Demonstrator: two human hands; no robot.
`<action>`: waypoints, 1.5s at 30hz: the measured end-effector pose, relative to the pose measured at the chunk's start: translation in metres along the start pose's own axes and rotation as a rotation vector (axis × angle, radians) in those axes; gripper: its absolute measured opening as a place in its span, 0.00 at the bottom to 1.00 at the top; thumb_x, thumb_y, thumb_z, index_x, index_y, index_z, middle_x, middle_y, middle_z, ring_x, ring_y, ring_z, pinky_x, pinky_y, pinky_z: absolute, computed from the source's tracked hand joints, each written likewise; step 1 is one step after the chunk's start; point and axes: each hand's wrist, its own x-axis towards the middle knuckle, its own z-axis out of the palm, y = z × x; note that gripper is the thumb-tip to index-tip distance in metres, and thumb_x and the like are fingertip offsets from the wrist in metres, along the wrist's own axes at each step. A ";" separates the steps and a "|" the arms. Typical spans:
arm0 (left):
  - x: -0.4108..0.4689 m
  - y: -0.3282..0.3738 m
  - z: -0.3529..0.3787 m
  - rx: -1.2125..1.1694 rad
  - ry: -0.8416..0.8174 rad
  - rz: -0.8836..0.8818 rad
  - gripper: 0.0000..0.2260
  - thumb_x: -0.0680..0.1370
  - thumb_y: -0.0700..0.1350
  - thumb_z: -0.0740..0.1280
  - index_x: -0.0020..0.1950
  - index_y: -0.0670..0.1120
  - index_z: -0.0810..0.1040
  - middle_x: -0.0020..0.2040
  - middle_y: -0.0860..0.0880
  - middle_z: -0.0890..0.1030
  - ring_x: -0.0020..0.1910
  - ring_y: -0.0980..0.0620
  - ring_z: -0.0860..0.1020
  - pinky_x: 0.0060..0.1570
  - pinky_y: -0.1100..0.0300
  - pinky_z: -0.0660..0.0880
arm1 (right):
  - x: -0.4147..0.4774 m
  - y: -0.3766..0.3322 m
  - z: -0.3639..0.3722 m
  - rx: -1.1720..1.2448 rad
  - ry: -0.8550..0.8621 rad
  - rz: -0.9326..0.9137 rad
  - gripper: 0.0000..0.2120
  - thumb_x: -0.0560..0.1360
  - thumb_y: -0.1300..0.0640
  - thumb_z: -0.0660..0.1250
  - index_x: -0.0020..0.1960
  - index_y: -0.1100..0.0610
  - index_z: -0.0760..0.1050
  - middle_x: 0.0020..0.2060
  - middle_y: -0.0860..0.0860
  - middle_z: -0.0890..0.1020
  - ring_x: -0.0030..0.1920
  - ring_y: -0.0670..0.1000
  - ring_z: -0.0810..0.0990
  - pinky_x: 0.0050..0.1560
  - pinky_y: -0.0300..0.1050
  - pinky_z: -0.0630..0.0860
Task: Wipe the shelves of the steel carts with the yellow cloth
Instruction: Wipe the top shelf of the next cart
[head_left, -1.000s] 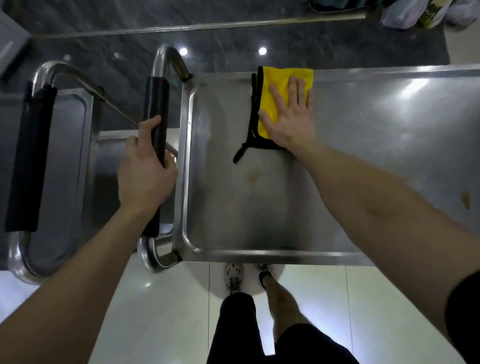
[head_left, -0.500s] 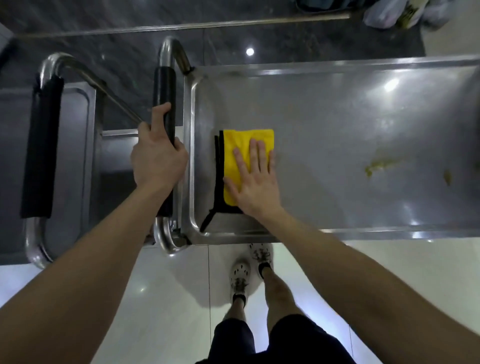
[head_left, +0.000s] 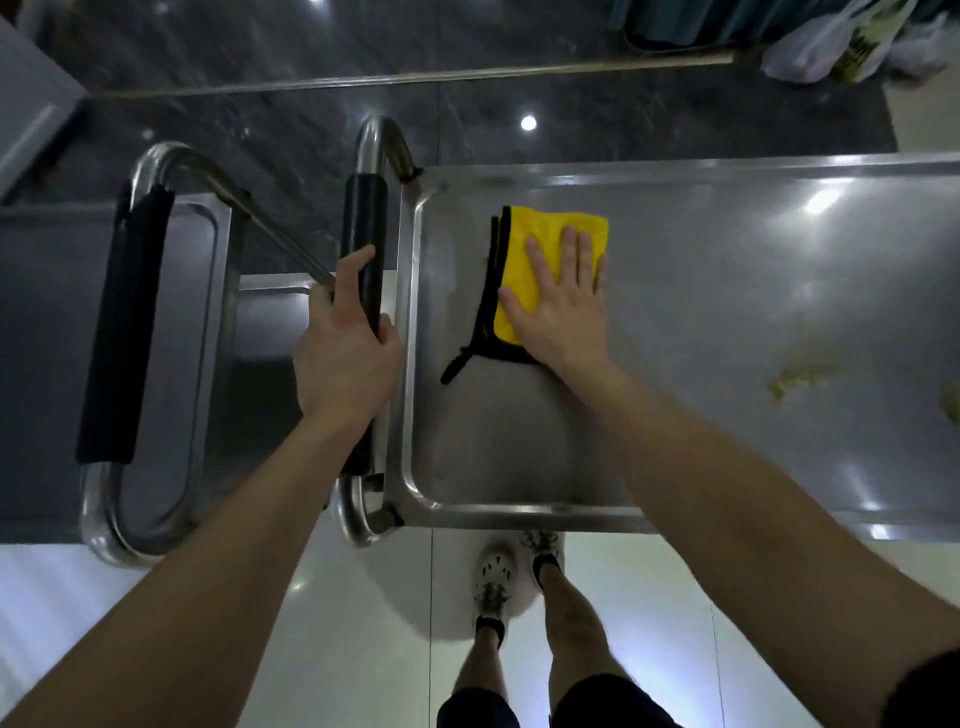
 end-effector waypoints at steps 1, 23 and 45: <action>0.001 -0.002 0.001 0.000 0.010 0.011 0.31 0.83 0.43 0.68 0.81 0.64 0.60 0.64 0.42 0.75 0.49 0.47 0.78 0.49 0.49 0.80 | 0.024 -0.003 -0.001 0.001 -0.002 0.009 0.39 0.81 0.27 0.52 0.87 0.44 0.56 0.87 0.60 0.49 0.87 0.62 0.45 0.83 0.67 0.45; 0.001 0.009 -0.005 0.082 -0.022 0.010 0.31 0.82 0.43 0.67 0.80 0.62 0.60 0.63 0.41 0.75 0.53 0.38 0.82 0.56 0.38 0.82 | -0.164 -0.102 0.041 0.033 -0.083 -0.274 0.39 0.85 0.29 0.49 0.88 0.49 0.47 0.87 0.62 0.43 0.86 0.64 0.39 0.82 0.73 0.48; 0.001 0.005 -0.002 0.084 -0.033 -0.004 0.32 0.82 0.42 0.67 0.81 0.63 0.59 0.65 0.37 0.75 0.52 0.33 0.81 0.53 0.37 0.79 | -0.116 0.132 -0.056 -0.124 -0.099 0.264 0.40 0.83 0.27 0.51 0.88 0.46 0.47 0.86 0.62 0.42 0.86 0.62 0.38 0.83 0.66 0.42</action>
